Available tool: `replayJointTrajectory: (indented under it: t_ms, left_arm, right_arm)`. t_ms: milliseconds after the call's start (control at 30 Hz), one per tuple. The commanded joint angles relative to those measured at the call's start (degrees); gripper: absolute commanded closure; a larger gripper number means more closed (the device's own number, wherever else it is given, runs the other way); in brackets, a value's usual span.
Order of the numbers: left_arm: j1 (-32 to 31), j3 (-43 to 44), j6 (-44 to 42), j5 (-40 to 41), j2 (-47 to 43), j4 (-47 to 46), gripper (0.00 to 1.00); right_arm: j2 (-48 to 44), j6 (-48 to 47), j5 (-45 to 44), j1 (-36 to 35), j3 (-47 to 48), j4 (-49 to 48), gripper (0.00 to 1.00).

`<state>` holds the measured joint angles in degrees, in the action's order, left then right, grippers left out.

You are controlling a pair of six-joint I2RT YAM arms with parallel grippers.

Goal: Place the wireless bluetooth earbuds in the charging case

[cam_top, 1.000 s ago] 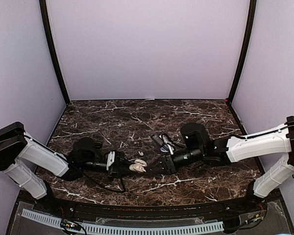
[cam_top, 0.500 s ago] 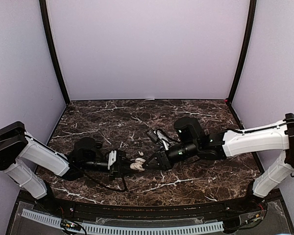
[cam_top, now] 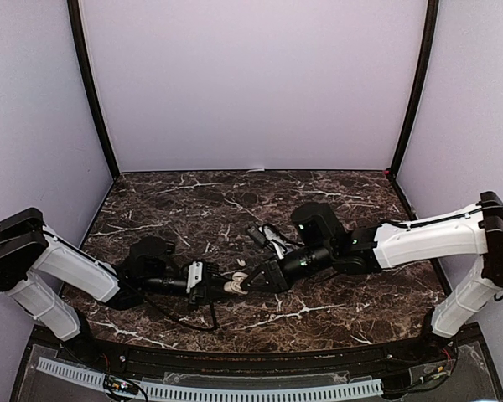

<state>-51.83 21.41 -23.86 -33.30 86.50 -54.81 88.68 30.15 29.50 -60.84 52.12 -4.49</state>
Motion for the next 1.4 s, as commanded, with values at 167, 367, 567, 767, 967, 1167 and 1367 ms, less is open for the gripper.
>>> replayJointTrajectory:
  t_ms: [167, 367, 567, 767, 967, 1167, 1367]
  left_arm:
    - [-1.33, 2.04, -3.53, 1.07, 0.43, 2.92, 0.96]
    - [-1.43, 2.16, -3.39, 1.52, 0.34, 3.04, 0.96]
    - [-1.86, 2.05, -3.70, 2.36, 0.08, 2.43, 0.96]
    - [-2.12, 2.28, -0.38, 0.77, 1.33, -0.70, 0.96]
    - [-4.31, 2.02, 3.36, 1.71, 4.60, -7.94, 0.96]
    - [-4.61, 1.19, 9.20, 2.47, 9.14, -19.35, 0.96]
    - [-4.59, 0.49, 12.38, 2.57, 11.67, -25.72, 0.96]
  right_arm:
    - [1.52, 1.57, 0.74, -0.33, 1.32, -3.74, 0.99]
    - [2.51, 2.12, 0.90, -0.33, 1.94, -3.37, 0.97]
    - [4.01, 3.73, 0.55, -0.45, 2.76, -2.40, 0.94]
    - [3.82, 2.30, -4.45, -1.68, 4.14, 3.37, 0.91]
    - [3.63, 0.87, -6.81, -1.92, 6.45, 8.44, 0.86]
    - [3.67, -0.03, -8.31, -1.87, 9.13, 13.25, 0.77]
    - [0.92, 0.44, -9.51, -1.83, 8.43, 14.63, 0.67]
